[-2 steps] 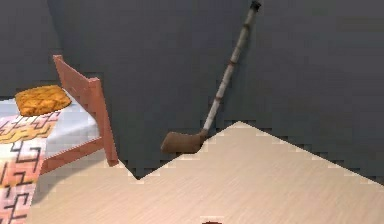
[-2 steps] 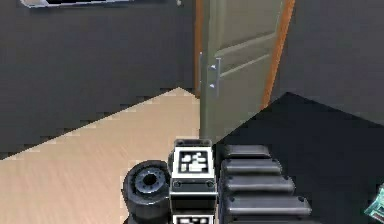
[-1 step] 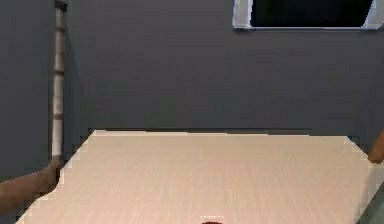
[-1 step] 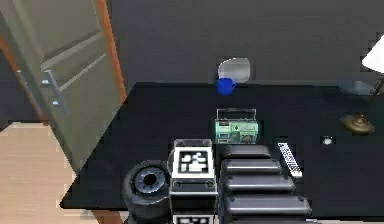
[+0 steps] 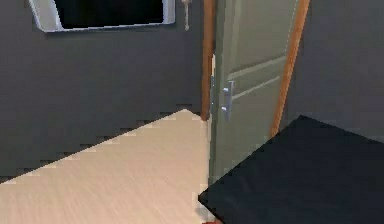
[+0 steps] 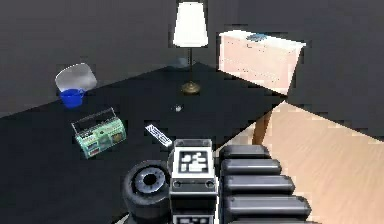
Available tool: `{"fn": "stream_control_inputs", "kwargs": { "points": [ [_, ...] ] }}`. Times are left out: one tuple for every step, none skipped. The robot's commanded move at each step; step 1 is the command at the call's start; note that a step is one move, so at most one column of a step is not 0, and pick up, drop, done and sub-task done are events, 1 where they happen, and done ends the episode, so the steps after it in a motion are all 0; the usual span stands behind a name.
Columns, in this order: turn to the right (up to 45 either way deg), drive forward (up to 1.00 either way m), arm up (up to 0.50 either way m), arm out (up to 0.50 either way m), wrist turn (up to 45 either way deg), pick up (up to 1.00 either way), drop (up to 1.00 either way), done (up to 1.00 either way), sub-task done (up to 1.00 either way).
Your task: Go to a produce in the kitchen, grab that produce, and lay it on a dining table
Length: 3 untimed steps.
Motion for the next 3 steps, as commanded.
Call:
{"fn": "stream_control_inputs", "kwargs": {
  "points": [
    [12.0, 0.00, 0.00, 0.00, 0.0, 0.00, 0.00, 0.00, 0.00],
    [0.0, 0.15, 0.00, 0.00, 0.0, 0.00, 0.00, 0.00, 0.00],
    [15.0, 0.00, 0.00, 0.00, 0.0, 0.00, 0.00, 0.00, 0.00]
  ]
}}
